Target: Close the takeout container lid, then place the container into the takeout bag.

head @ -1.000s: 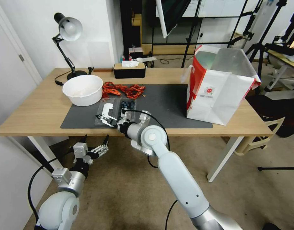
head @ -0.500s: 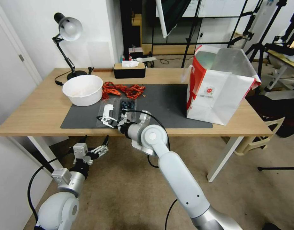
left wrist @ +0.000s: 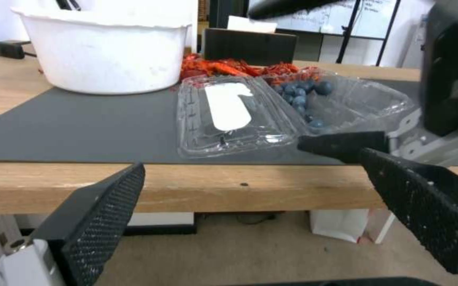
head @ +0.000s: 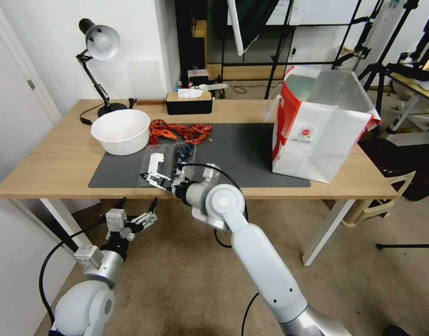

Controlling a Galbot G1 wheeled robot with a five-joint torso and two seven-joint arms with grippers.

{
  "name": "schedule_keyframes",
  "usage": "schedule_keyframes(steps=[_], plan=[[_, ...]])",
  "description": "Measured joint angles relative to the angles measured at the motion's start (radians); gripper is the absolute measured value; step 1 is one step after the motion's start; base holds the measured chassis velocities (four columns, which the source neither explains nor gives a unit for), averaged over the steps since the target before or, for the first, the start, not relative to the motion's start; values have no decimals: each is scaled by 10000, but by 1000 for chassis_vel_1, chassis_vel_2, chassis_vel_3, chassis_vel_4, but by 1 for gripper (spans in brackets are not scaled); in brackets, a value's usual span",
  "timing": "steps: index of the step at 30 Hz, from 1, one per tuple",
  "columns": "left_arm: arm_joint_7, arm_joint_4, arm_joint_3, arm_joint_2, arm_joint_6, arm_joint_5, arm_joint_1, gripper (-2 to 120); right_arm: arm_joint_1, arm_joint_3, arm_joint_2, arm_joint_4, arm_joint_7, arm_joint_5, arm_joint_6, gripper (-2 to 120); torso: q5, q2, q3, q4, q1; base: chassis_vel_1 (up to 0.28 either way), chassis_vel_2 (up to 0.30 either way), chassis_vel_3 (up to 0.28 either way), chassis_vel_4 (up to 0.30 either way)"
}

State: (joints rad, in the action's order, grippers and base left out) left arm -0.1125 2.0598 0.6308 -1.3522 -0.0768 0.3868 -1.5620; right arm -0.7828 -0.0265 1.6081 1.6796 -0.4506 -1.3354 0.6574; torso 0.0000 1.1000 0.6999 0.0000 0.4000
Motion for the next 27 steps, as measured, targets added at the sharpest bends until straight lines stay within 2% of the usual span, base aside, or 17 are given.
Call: schedule_keyframes(steps=[6, 9, 10, 13, 14, 17, 18, 21, 22, 25, 26, 27], plan=[[-2, 10, 29, 6, 4, 8, -70, 100, -407, 46, -227, 694, 213, 221, 8, 100, 0, 0, 0, 2, 0, 0, 0, 0, 0], [-12, 26, 44, 22, 7, 12, -105, 100, -1049, 180, -905, 1671, 1151, 1643, -297, 100, 2, 0, 0, -1, 0, 0, 0, 0, 0], [-12, 26, 44, 22, 7, 12, -105, 100, -1049, 180, -905, 1671, 1151, 1643, -297, 100, 2, 0, 0, -1, 0, 0, 0, 0, 0], [-21, 26, 33, 34, 10, 15, -106, 100, -1727, 363, -1652, 2472, 2313, 3379, -872, 100, 3, 0, 0, -2, 0, 0, 0, 0, 0], [-21, 26, 33, 34, 10, 15, -106, 100, -1727, 363, -1652, 2472, 2313, 3379, -872, 100, 3, 0, 0, -2, 0, 0, 0, 0, 0], [-33, 22, 10, 53, 15, 22, -113, 100, -2565, 710, -2564, 3066, 3429, 5502, -1905, 100, 3, 0, 0, 0, 0, 0, 0, 0, 0], [-33, 22, 10, 53, 15, 22, -113, 100, -2565, 710, -2564, 3066, 3429, 5502, -1905, 100, 3, 0, 0, 0, 0, 0, 0, 0, 0], [-64, -7, -52, 95, 22, 32, -90, 100, -3632, 1213, -3489, 3497, 4358, 7143, -3257, 100, 3, 0, 0, -1, -1, 0, 0, 0, 0], [-64, -7, -52, 95, 22, 32, -90, 100, -3632, 1213, -3489, 3497, 4358, 7143, -3257, 100, 3, 0, 0, -1, -1, 0, 0, 0, 0], [-71, -37, -134, 103, 22, 84, -11, 100, -4766, 1681, -4115, 3640, 5078, 8282, -4815, 100, 3, 2, -1, -2, -1, 0, 0, 0, 0], [-71, -37, -134, 103, 22, 84, -11, 100, -4766, 1681, -4115, 3640, 5078, 8282, -4815, 100, 3, 2, -1, -2, -1, 0, 0, 0, 0], [-71, -48, -155, 103, 21, 94, 0, 100, -5053, 1774, -4211, 3651, 5159, 8549, -5248, 100, 2, 2, -1, 0, -1, 0, 0, 0, 0]])
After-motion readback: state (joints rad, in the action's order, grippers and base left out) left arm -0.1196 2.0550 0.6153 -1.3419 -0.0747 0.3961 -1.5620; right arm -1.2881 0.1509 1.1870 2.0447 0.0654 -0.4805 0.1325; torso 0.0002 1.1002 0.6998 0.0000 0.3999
